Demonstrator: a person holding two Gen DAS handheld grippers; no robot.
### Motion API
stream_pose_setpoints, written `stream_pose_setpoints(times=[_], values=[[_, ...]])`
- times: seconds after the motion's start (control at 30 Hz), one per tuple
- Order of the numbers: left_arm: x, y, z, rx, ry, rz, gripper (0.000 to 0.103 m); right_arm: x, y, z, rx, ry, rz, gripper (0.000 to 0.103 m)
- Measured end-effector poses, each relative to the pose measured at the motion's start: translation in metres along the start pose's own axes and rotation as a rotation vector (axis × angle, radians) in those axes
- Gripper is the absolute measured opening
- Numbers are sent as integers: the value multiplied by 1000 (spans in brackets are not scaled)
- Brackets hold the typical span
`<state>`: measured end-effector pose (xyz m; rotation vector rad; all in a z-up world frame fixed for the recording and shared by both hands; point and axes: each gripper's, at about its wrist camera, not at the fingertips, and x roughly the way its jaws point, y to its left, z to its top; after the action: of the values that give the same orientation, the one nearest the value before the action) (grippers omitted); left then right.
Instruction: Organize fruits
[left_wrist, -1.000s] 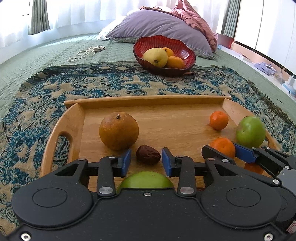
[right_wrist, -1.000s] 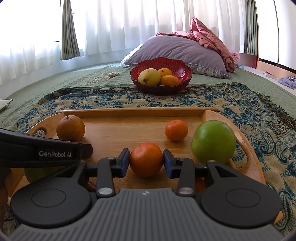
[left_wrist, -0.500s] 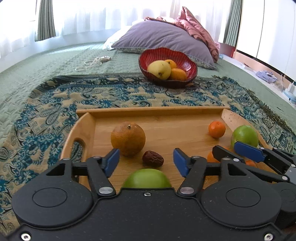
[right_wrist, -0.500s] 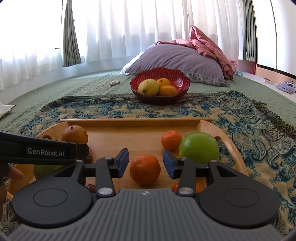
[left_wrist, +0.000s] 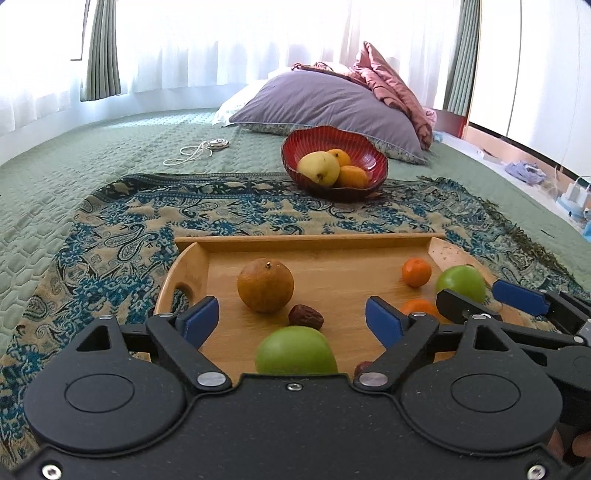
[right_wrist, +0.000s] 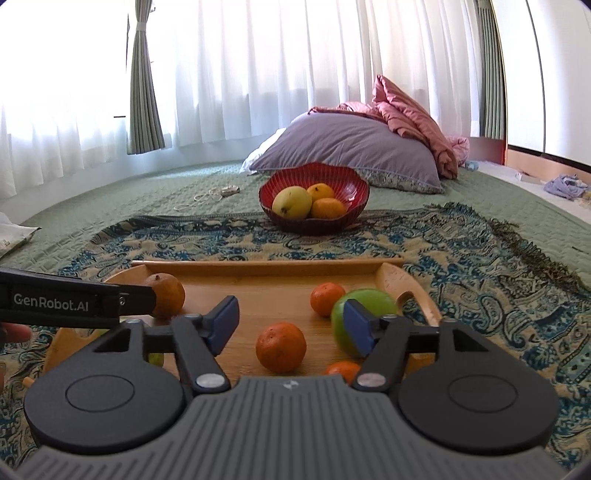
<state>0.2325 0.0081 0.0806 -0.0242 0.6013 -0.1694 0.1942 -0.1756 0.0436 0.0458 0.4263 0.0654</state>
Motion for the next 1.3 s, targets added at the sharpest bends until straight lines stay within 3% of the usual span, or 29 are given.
stream_pose_setpoints(times=[0.23, 0.43, 0.57, 0.9, 1.03, 1.3], values=[[-21, -2, -8, 5, -24, 1, 87, -20, -2, 0, -25, -31, -10, 89], [-36, 1, -14, -7, -33, -1, 88, -33, -7, -1, -29, -36, -15, 91], [-49, 3, -19, -17, -54, 7, 99, -40, -12, -3, -24, -34, -24, 91], [-76, -4, -30, 18, -83, 20, 99, -61, -19, -9, -14, -38, -34, 96], [-84, -5, -37, 12, -86, 24, 99, -71, -18, -13, -24, -48, -32, 102], [-92, -1, -60, -15, -72, 53, 99, -85, -15, -26, -53, -46, -23, 103]])
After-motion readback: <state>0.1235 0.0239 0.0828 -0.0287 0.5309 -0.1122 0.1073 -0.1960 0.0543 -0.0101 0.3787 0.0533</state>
